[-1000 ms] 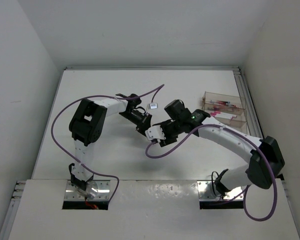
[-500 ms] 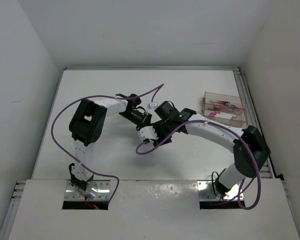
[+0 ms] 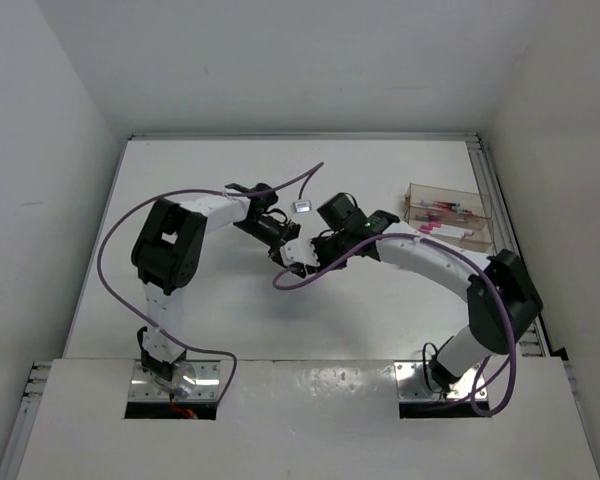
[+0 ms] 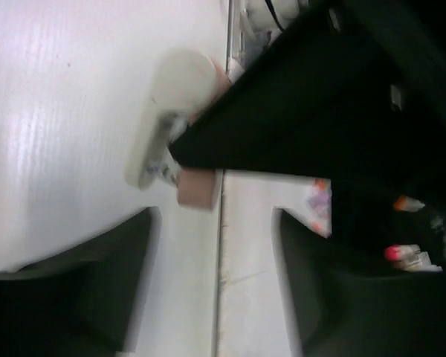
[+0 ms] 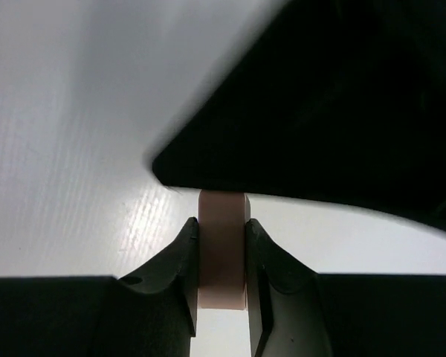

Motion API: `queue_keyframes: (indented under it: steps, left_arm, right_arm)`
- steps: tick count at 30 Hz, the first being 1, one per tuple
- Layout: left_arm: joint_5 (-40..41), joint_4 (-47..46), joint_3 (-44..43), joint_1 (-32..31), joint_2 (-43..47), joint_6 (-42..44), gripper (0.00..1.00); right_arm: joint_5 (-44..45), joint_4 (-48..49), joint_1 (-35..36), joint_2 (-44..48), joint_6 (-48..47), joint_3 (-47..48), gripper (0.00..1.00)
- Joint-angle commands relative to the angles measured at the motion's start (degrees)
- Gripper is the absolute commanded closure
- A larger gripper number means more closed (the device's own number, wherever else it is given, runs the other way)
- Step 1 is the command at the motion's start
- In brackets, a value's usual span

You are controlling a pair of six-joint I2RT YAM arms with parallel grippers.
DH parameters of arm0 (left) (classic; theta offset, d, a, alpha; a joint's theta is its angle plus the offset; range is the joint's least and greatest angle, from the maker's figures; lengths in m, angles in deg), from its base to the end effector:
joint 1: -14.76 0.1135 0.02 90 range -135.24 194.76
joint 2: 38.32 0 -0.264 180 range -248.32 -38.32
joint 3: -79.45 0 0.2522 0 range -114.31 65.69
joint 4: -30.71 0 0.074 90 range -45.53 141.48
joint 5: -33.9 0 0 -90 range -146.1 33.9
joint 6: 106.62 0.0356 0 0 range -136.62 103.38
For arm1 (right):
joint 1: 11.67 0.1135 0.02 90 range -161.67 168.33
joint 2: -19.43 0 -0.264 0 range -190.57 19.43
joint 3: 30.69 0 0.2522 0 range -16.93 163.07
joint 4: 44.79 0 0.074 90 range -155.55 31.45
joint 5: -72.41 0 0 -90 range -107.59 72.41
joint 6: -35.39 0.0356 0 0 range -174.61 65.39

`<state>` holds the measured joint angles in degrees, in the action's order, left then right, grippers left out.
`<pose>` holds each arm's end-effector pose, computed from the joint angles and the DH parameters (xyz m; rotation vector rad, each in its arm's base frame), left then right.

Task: Sort the stationery into containers
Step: Pass the stationery from the left arm to the right, then place the stationery into the container

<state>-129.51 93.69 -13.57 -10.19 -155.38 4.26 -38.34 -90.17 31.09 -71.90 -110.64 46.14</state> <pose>0.3254 -0.1890 0.1618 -1.0251 -2.2996 1.8778 0.2294 0.2293 0.2215 -2.0214 1.5671 0.3852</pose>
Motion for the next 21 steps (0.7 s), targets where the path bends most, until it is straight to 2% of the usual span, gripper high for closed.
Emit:
queue_keyframes:
  steps: [1,2,5,7,11,14,17,21]
  left_arm:
    - [0.01,0.27,-0.89,2.0,5.34,1.35,0.15]
    - [1.93,0.01,-1.07,2.62,6.48,0.74,0.0]
    - [5.53,-0.6,-3.43,6.75,9.82,-1.11,0.0]
    - [8.44,-2.0,-4.05,10.17,13.58,-1.81,0.0]
    - [12.4,-6.75,-2.48,12.99,18.87,-1.99,0.0]
    - [13.38,-5.19,-1.68,12.3,19.67,0.9,0.0]
    - [15.39,-5.09,-0.28,11.68,19.76,2.58,0.0]
    - [22.49,-14.98,5.15,11.85,24.22,-2.76,0.0]
  right_arm:
    - [-0.86,0.78,-3.2,4.84,2.85,1.35,1.0]
    - [-1.04,0.24,-4.0,5.98,3.38,1.53,1.0]
    - [-2.53,-2.22,-9.26,13.25,6.97,2.23,1.0]
    - [-4.11,-4.41,-16.02,16.43,6.81,1.36,1.0]
    - [-8.33,-7.49,-29.11,20.84,0.51,-1.8,1.0]
    - [-13.41,-12.22,-41.05,19.7,-3.36,-0.93,1.0]
    - [-19.47,-16.7,-49.14,16.72,-9.52,1.26,1.0]
    - [-25.65,-24.71,-56.29,10.23,-19.02,4.85,1.0]
